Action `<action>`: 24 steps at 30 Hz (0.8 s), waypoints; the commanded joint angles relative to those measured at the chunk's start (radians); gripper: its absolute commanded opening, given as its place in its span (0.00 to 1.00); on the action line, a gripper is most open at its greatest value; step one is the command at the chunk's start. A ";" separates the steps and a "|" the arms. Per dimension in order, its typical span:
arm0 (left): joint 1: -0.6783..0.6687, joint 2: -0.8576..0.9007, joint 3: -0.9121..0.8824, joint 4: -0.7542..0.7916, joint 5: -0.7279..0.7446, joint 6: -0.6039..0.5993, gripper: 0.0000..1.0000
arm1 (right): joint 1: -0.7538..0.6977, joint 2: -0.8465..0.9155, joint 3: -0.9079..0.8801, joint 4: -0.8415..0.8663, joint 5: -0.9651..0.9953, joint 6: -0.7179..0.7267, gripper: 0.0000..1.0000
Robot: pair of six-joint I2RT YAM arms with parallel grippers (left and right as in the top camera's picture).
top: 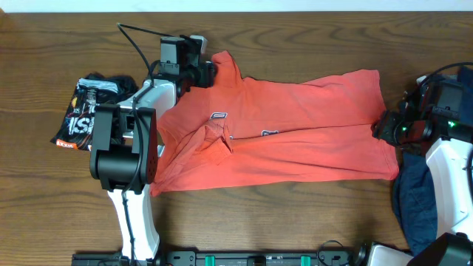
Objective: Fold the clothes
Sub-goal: 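Grasp the t-shirt's top corners with both grippers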
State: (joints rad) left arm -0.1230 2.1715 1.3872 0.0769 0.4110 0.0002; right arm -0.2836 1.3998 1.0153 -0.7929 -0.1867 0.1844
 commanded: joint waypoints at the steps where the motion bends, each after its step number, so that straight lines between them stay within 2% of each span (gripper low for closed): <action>1: 0.005 -0.016 0.012 -0.002 -0.007 0.006 0.15 | 0.010 0.000 0.006 0.008 -0.004 -0.006 0.44; 2: 0.007 -0.023 0.012 -0.012 -0.007 0.006 0.06 | 0.010 0.001 0.006 0.012 -0.005 -0.006 0.41; 7: 0.021 -0.085 0.012 -0.113 -0.001 -0.032 0.06 | 0.026 0.030 0.007 0.012 0.039 -0.006 0.36; 11: 0.023 -0.143 0.012 -0.205 0.000 -0.039 0.06 | 0.063 0.105 0.038 0.012 0.077 -0.006 0.40; 16: 0.023 -0.208 0.012 -0.305 0.000 -0.039 0.06 | 0.095 0.300 0.218 0.027 0.142 -0.006 0.49; 20: 0.023 -0.227 0.012 -0.365 0.000 -0.039 0.06 | 0.097 0.460 0.358 0.140 0.187 0.002 0.55; 24: 0.023 -0.227 0.012 -0.418 0.000 -0.039 0.06 | 0.096 0.589 0.429 0.270 0.190 0.002 0.56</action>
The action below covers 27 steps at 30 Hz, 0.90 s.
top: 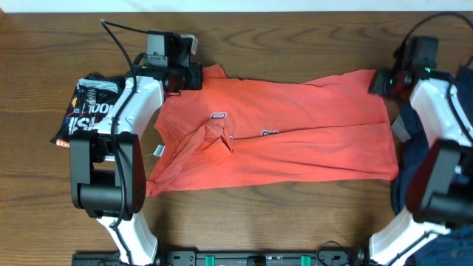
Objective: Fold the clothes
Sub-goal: 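Grasp the t-shirt's top corners with both grippers, then fold the top half down toward the bottom edge with both grippers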
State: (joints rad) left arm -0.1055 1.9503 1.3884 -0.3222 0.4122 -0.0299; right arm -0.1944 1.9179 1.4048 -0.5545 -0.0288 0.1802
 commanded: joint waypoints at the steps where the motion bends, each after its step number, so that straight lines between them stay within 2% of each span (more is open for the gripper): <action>1: 0.005 -0.006 0.011 -0.027 -0.001 -0.009 0.06 | 0.007 0.091 0.046 0.053 0.031 0.006 0.56; 11: 0.003 -0.006 0.010 -0.048 -0.001 -0.013 0.06 | 0.016 0.244 0.057 0.285 0.046 0.112 0.59; 20: 0.003 -0.006 0.010 -0.080 -0.001 -0.013 0.06 | 0.053 0.275 0.057 0.343 0.043 0.112 0.59; 27: 0.003 -0.006 0.010 -0.082 -0.001 -0.013 0.06 | 0.055 0.323 0.057 0.341 0.066 0.136 0.51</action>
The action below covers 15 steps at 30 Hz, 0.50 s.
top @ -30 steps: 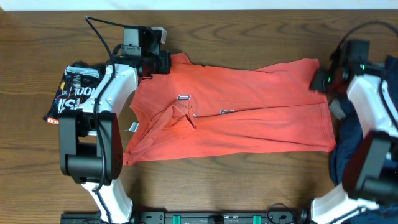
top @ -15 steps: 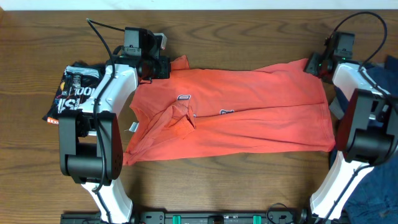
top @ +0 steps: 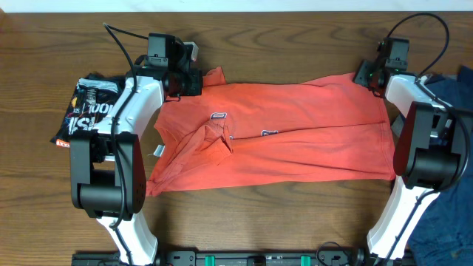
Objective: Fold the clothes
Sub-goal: 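Fold the top half down toward the bottom edge with both grippers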
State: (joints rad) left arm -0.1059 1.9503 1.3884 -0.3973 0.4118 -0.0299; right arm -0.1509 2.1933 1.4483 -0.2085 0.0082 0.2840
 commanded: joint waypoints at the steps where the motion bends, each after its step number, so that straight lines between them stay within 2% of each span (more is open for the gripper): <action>1: 0.003 -0.006 0.010 -0.007 -0.001 -0.013 0.06 | 0.012 0.051 0.013 -0.005 0.030 0.042 0.48; 2: 0.003 -0.006 0.010 -0.008 -0.001 -0.013 0.06 | 0.012 0.059 0.013 -0.004 0.031 0.042 0.40; 5: 0.003 -0.006 0.010 -0.006 -0.001 -0.012 0.06 | 0.012 0.060 0.014 -0.003 0.040 0.061 0.04; 6: 0.004 -0.006 0.010 -0.006 -0.001 -0.012 0.06 | 0.012 0.058 0.017 -0.003 0.041 0.061 0.01; 11: 0.005 -0.018 0.010 -0.009 0.000 -0.013 0.06 | 0.012 0.027 0.057 -0.065 0.041 0.060 0.01; 15: 0.006 -0.064 0.010 -0.026 -0.001 -0.013 0.06 | 0.012 -0.024 0.102 -0.202 0.084 0.059 0.01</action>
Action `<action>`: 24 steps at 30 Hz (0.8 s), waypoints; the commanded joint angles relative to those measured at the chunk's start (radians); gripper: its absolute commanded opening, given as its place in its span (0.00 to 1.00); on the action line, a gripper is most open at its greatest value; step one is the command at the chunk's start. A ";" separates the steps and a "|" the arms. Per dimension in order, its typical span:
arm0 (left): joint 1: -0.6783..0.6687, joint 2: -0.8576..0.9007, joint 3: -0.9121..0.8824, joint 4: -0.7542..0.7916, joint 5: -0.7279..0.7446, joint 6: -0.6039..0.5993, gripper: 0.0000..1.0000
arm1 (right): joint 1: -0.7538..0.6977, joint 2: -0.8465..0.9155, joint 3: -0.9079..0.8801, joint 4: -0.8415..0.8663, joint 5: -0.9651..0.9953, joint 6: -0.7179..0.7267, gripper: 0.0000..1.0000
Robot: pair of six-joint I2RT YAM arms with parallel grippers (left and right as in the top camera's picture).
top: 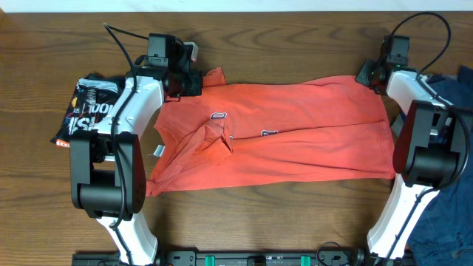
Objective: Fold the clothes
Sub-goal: 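Fold the top half down toward the bottom edge with both grippers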
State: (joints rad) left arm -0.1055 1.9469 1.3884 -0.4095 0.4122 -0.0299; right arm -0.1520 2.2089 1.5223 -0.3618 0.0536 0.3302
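An orange-red shirt (295, 133) lies spread across the wooden table (295, 37), with its collar (218, 140) bunched left of centre. My left gripper (195, 81) sits at the shirt's far left corner, with its fingers closed on the cloth edge there. At the shirt's far right corner is my right gripper (369, 74), its fingertips touching the hem. Whether those jaws are open or closed is too small to make out from overhead.
A black printed garment or bag (89, 111) lies at the left edge, partly under the left arm. A dark blue garment (443, 199) is heaped at the right edge behind the right arm. The arm bases stand along the front edge.
The right gripper has shifted a little to the right at the shirt's far right corner. The left gripper and the shirt are unchanged.
First the left gripper was on the shirt's raised far left corner, and the right gripper was at the shirt's right edge. Then that corner lay lower and further left, and the right gripper was near the far right corner. Both grippers now sit at the far corners.
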 commanded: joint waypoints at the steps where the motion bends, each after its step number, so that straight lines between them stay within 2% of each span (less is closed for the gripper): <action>1: 0.005 -0.079 0.010 -0.027 -0.002 -0.013 0.06 | 0.013 -0.055 0.038 -0.093 0.055 0.013 0.01; 5: 0.013 -0.139 0.010 -0.128 -0.006 -0.013 0.06 | 0.013 -0.137 0.055 -0.274 0.131 0.013 0.01; 11: 0.053 -0.202 0.010 -0.368 -0.005 -0.012 0.06 | 0.012 -0.279 0.055 -0.544 0.220 0.013 0.02; 18: 0.072 -0.253 0.010 -0.609 -0.001 -0.012 0.06 | 0.011 -0.354 0.054 -0.836 0.227 -0.013 0.04; 24: 0.072 -0.254 -0.005 -0.753 -0.002 -0.012 0.06 | 0.011 -0.352 -0.009 -0.920 0.255 -0.024 0.04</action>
State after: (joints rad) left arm -0.0399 1.7134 1.3891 -1.1404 0.4160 -0.0341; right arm -0.1516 1.8523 1.5475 -1.2747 0.2600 0.3210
